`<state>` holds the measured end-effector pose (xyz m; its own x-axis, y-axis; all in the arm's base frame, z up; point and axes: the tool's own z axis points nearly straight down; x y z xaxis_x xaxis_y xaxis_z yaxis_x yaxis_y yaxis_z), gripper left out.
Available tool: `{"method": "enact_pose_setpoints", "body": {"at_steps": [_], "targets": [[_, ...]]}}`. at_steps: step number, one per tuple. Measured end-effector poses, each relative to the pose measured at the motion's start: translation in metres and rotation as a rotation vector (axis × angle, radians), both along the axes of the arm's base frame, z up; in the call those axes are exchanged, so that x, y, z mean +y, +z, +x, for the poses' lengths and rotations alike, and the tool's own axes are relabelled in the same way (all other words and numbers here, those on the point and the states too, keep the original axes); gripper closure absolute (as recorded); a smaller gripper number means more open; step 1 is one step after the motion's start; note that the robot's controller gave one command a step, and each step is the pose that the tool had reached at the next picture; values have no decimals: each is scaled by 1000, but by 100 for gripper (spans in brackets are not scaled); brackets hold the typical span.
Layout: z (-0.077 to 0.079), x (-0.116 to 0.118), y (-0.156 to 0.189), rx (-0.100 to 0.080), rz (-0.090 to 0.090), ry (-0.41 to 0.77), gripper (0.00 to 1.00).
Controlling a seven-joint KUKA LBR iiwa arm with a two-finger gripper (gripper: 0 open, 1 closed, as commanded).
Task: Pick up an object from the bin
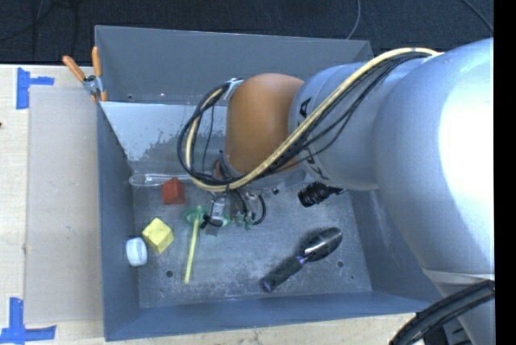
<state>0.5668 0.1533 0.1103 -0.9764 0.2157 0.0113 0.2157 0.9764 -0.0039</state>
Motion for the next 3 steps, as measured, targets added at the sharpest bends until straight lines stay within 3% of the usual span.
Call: {"method": "enact_pose_setpoints", "body": {"at_steps": [1,2,3], "targets": [[26,-11,22,-20,6,-20,100],[40,6,-31,-6,2,-111,100],[44,16,-54,-14,8,-120,100]]}}
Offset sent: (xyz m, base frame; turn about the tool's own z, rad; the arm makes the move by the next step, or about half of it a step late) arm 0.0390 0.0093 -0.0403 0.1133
